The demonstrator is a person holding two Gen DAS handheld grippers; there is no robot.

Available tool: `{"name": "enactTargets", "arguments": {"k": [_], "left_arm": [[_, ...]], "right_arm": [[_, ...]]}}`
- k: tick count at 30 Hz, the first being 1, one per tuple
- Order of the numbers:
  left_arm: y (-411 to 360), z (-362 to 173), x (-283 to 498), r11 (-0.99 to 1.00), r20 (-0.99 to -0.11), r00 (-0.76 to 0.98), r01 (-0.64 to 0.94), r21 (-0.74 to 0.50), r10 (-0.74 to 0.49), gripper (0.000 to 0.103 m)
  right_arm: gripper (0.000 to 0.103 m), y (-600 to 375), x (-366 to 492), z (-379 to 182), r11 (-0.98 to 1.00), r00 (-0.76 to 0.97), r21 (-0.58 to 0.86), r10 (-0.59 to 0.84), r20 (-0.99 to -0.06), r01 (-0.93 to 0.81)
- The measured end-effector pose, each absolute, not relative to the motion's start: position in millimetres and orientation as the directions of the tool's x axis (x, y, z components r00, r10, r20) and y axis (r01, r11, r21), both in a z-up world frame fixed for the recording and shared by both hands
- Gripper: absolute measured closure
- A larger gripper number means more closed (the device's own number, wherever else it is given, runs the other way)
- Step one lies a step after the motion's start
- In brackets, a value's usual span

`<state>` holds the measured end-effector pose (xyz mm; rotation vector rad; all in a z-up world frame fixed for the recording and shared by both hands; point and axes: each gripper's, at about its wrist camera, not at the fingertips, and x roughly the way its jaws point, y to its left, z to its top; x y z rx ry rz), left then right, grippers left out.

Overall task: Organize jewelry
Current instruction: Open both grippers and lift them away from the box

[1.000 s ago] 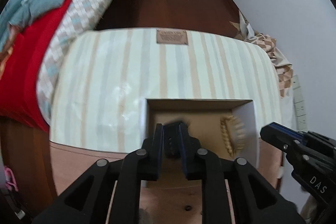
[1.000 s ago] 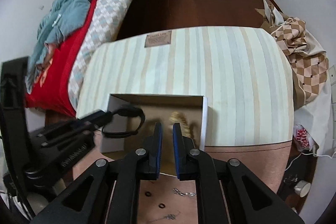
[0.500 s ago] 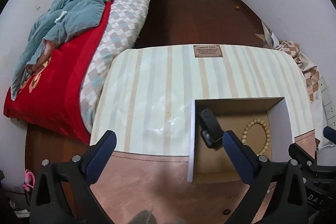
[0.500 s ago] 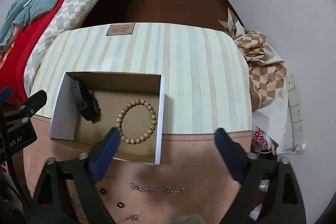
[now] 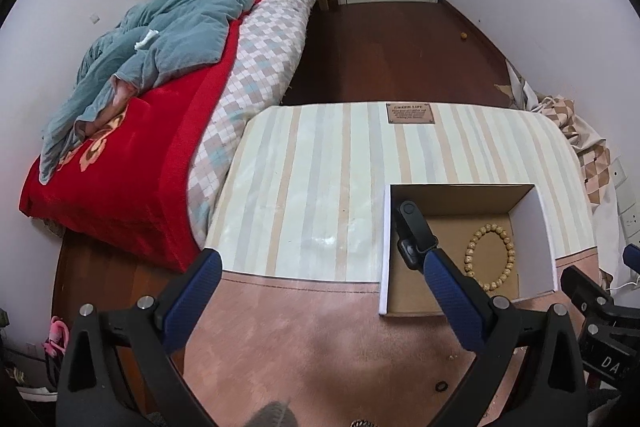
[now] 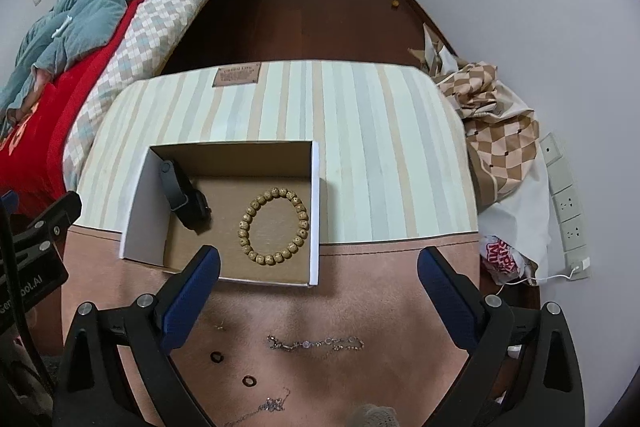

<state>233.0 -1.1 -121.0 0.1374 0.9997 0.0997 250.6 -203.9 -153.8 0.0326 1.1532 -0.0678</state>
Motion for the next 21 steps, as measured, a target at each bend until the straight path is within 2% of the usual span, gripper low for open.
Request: {"name": "enactTargets", "arguments": {"k": [12, 21], "left_arm": [[5, -65, 174, 0.987, -0.751, 0.643, -0.040, 0.158, 0.147, 0.000], [11, -46, 140, 0.991, -0.737, 0.664, -0.046, 0.126, 0.124, 0.000]], "right_arm": [[0.003, -202, 192, -85, 0.993, 0.527, -0.043, -0.093, -0.845, 0.108], [0.003, -201, 149, -48, 0.993, 0.573, -0.027, -0.088, -0.815, 0.113]]}}
